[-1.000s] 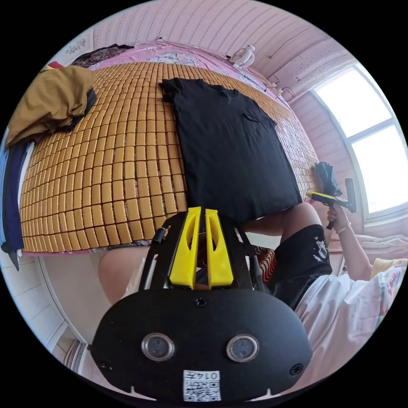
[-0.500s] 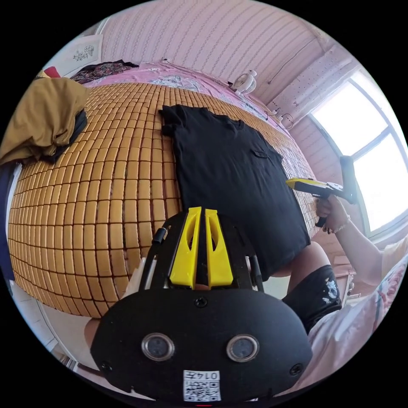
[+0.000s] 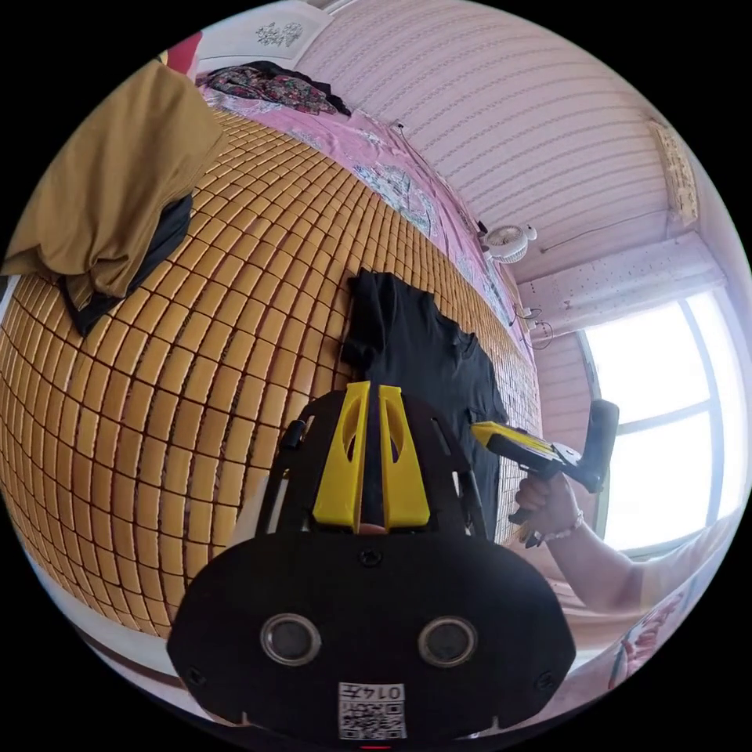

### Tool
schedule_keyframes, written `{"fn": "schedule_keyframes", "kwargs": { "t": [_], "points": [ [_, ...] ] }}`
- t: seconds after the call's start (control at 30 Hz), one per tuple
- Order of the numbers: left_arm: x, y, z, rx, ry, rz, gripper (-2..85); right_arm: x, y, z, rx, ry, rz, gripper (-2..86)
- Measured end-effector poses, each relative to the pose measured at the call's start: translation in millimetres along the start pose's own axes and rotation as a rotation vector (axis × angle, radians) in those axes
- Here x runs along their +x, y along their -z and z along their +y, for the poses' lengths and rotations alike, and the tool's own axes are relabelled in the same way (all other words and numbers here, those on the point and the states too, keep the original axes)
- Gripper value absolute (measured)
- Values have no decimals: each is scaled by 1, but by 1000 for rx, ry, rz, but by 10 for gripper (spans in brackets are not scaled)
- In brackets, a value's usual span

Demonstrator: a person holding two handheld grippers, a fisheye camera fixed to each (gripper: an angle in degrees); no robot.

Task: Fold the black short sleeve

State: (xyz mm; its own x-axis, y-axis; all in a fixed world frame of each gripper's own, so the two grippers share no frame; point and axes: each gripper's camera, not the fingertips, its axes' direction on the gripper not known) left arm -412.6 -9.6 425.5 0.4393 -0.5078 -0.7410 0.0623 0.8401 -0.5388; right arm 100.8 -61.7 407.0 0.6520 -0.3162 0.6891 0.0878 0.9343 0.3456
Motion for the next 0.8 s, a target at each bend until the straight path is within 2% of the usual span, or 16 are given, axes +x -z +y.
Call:
{"fn": "schedule_keyframes", "kwargs": {
  "t": [0.4,0.6,0.7,0.8],
  "points": [
    [1,-30,-59,43,127,-40,57,-27,-81,-131,-87,157,111,63],
    [8,-56,-76,-73,102,-81,52,-33,-134,-187,-122,132,189,85],
    [12,-64,-79,-105,75,-79,14,-29,-161,-201,-163,73,213,71],
    [17,-64,-78,-95,65,-86,-6,-35,-174,-204,-180,94,265,9]
  ]
}}
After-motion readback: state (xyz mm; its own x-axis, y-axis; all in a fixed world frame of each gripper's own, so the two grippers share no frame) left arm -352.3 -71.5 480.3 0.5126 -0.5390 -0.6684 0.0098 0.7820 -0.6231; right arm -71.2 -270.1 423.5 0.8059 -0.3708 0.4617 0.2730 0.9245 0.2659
